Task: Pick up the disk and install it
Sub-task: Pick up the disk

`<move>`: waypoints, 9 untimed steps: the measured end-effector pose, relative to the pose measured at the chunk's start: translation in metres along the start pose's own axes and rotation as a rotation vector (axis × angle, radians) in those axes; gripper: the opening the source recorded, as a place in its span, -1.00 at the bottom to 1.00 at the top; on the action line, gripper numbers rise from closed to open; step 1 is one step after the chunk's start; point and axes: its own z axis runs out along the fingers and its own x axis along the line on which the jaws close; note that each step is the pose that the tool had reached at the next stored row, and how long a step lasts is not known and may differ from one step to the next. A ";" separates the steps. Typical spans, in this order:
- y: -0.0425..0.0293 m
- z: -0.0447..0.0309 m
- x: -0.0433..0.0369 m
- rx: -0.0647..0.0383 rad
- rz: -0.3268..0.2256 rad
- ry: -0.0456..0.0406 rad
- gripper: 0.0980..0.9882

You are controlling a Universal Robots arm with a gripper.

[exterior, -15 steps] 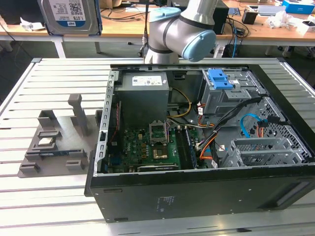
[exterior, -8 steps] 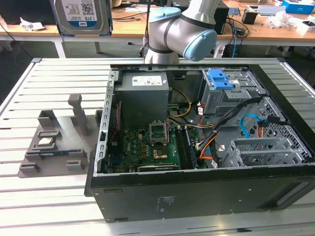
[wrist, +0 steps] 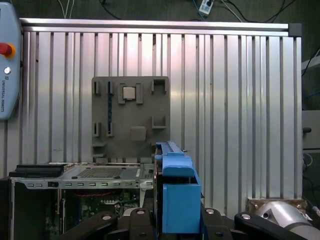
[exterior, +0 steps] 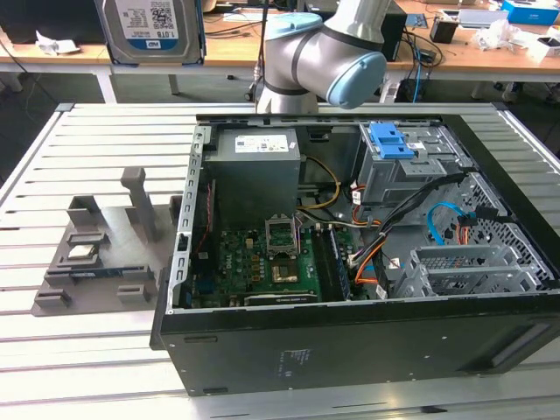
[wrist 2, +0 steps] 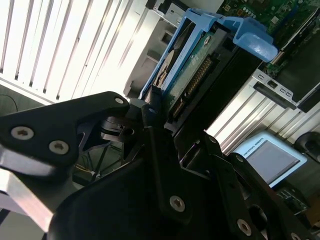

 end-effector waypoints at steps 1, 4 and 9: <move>-0.0008 0.0001 0.0001 0.000 0.000 0.0000 -0.40; -0.0026 0.0004 0.0002 0.000 0.000 0.0000 -0.40; -0.0066 0.0009 0.0004 0.000 0.000 0.0001 -0.40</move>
